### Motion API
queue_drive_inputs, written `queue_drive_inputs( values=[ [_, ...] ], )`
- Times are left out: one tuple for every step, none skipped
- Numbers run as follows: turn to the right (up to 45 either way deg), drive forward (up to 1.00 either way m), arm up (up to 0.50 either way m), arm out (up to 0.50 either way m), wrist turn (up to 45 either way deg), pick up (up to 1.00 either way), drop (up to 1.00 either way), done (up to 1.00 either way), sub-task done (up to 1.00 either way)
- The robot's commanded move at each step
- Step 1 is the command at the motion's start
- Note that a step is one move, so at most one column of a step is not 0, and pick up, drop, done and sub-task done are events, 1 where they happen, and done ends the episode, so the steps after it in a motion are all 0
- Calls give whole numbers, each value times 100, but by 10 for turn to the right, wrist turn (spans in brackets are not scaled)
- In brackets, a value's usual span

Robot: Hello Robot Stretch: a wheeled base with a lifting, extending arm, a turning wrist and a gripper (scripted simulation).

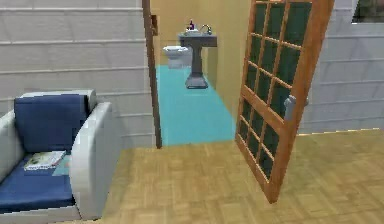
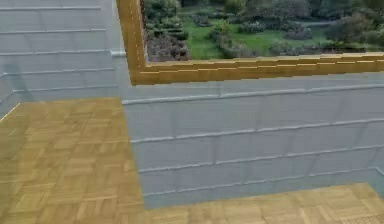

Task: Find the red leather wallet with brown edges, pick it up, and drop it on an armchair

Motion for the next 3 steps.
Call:
queue_drive_inputs(
  values=[
    [0,100,0,0,0,0,0,0,0],
    [0,70,0,0,0,0,0,0,0],
    [450,0,0,0,0,0,0,0,0]
  ],
)
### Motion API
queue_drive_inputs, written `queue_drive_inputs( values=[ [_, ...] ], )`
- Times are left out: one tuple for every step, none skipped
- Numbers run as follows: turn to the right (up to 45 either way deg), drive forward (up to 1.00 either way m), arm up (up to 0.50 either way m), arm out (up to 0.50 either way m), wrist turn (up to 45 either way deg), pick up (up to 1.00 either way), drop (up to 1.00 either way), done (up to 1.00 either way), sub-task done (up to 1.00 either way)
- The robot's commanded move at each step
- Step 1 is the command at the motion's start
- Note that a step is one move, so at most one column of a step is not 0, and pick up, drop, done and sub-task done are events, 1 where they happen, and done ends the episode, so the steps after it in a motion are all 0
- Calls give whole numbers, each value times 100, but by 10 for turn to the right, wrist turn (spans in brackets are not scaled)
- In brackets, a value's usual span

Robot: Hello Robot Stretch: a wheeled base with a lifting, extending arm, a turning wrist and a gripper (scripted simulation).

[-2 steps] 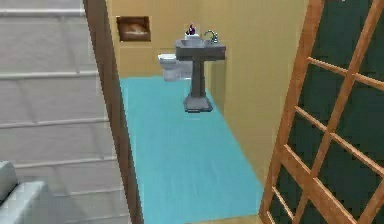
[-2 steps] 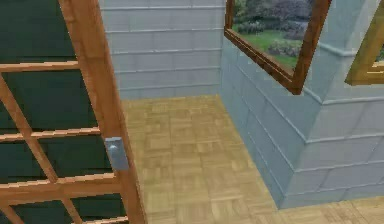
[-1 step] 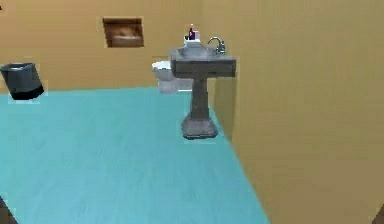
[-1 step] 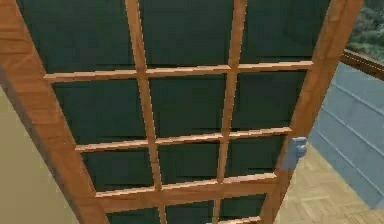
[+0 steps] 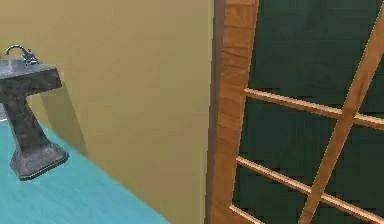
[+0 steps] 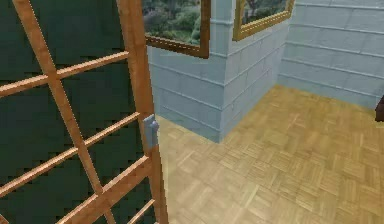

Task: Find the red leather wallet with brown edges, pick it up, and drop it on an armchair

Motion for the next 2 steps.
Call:
queue_drive_inputs(
  values=[
    [0,25,0,0,0,0,0,0,0],
    [-450,0,0,0,0,0,0,0,0]
  ],
)
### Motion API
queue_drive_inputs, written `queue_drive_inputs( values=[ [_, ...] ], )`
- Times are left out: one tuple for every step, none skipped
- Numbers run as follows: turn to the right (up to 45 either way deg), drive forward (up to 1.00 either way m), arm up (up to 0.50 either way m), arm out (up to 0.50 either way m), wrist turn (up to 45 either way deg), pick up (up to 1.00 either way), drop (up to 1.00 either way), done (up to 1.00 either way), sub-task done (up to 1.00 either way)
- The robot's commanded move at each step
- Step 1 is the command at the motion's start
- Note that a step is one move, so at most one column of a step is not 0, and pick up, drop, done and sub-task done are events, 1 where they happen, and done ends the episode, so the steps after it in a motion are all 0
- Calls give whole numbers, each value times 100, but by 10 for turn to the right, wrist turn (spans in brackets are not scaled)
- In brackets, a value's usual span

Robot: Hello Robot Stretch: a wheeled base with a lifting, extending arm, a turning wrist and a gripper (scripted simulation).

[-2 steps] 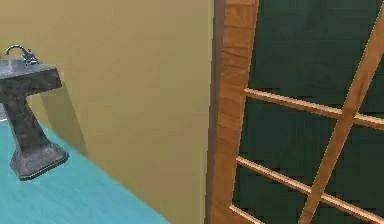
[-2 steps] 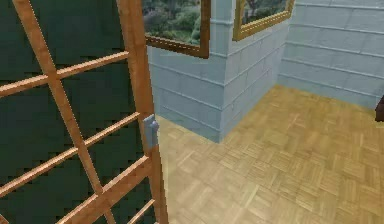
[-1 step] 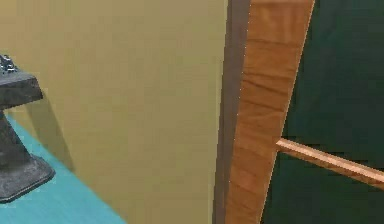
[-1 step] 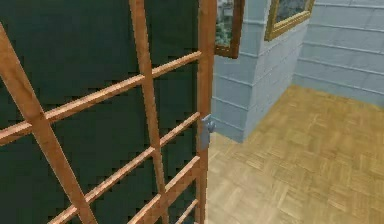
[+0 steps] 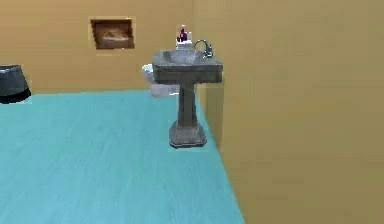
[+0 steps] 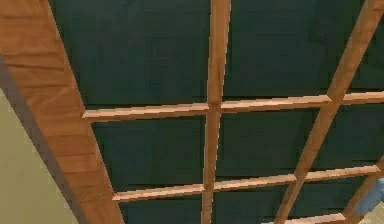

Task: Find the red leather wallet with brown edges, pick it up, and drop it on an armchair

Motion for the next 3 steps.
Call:
queue_drive_inputs(
  values=[
    [0,30,0,0,0,0,0,0,0],
    [-450,0,0,0,0,0,0,0,0],
    [-210,0,0,0,0,0,0,0,0]
  ],
)
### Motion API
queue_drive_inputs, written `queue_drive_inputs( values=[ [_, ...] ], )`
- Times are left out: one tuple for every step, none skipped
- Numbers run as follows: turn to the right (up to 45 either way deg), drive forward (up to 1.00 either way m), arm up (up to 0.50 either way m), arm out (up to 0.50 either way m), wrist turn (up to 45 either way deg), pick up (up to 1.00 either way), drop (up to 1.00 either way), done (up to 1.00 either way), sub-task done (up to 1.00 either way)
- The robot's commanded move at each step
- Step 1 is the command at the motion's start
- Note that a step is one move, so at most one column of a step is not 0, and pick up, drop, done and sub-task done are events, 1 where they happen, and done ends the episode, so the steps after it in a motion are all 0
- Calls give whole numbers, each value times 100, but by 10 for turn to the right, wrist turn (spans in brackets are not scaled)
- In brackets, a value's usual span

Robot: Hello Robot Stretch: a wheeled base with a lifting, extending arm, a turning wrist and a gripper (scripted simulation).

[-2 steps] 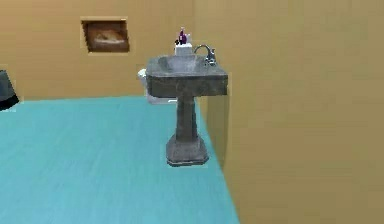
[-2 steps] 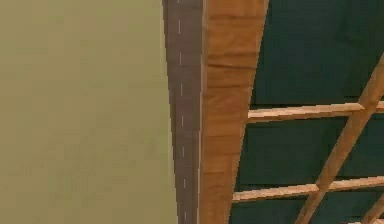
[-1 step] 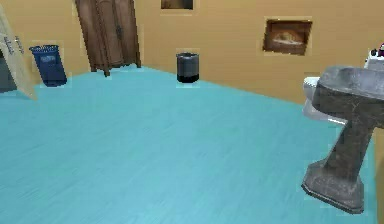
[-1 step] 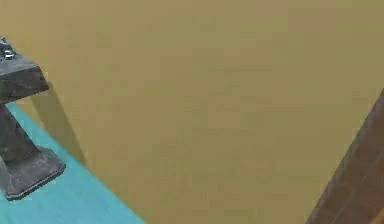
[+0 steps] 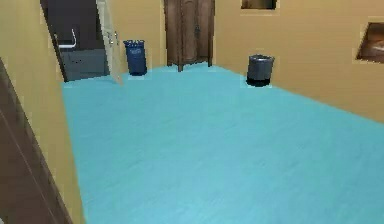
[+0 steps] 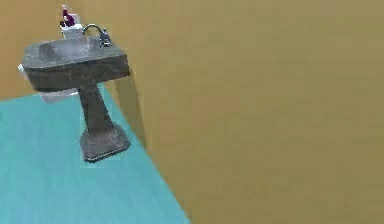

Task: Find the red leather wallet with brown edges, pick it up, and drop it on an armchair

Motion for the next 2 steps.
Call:
queue_drive_inputs(
  values=[
    [0,60,0,0,0,0,0,0,0],
    [-300,0,0,0,0,0,0,0,0]
  ],
)
